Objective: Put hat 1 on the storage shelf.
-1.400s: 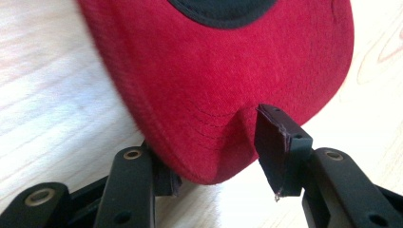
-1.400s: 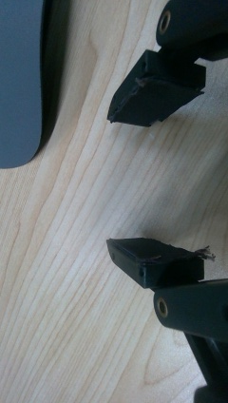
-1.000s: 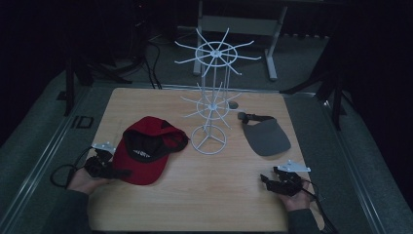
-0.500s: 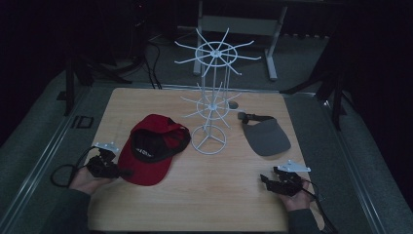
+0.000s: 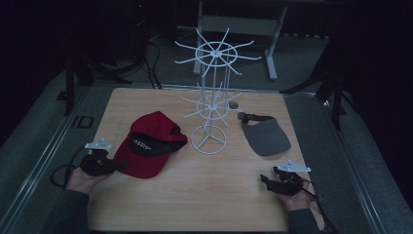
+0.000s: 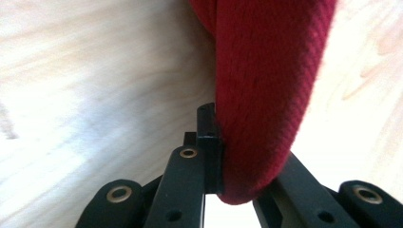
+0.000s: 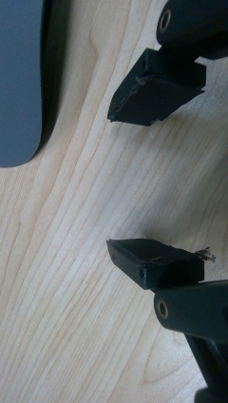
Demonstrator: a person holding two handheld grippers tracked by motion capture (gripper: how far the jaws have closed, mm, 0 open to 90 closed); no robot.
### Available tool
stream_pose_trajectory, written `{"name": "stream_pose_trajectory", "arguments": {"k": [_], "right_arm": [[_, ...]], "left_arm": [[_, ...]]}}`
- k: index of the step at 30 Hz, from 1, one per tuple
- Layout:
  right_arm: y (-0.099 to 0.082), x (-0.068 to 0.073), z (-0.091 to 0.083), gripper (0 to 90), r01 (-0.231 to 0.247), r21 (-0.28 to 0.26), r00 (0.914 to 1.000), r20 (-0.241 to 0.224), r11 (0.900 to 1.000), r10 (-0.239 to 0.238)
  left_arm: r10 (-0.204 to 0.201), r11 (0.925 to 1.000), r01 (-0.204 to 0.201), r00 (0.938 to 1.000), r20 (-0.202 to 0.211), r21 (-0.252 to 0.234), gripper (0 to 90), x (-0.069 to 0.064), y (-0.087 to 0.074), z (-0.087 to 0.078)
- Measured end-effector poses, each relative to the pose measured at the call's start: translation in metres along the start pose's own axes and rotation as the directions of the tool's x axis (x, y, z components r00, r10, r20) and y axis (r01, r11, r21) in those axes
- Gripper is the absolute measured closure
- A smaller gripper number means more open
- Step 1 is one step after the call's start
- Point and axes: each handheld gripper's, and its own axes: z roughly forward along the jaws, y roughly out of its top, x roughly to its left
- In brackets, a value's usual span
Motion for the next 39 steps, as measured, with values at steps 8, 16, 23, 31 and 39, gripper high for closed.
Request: {"name": "stream_pose_trajectory", "arguments": {"k": [8, 16, 23, 31, 39], "right_arm": [[0.0, 0.0, 0.0, 32.6, -0.001, 0.0, 1.0, -0.002, 1.0, 0.001], [0.0, 0.0, 0.0, 32.7, -0.001, 0.0, 1.0, -0.002, 1.0, 0.001], [0.0, 0.0, 0.0, 32.6, -0.001, 0.0, 1.0, -0.002, 1.0, 0.001], [0.0, 0.0, 0.0, 32.7, -0.001, 0.0, 1.0, -0.002, 1.0, 0.001], [0.0, 0.0, 0.0, 32.6, -0.001, 0.0, 1.0, -0.002, 1.0, 0.001]], "left_arm": [[-0.01, 0.9997, 0.009, 0.9991, -0.04, -0.023, 85.8, 0.004, 0.0, -0.008], [-0.026, 0.9978, 0.02, 0.9954, -0.092, -0.064, 85.8, 0.007, 0.002, -0.018], [-0.033, 0.9942, 0.02, 0.9925, -0.118, -0.105, 85.8, 0.008, 0.007, -0.029], [-0.033, 0.9878, 0.01, 0.9886, -0.147, -0.155, 85.8, 0.006, 0.015, -0.041], [-0.032, 0.9819, -0.001, 0.9843, -0.173, -0.189, 85.8, 0.005, 0.023, -0.048]]}}
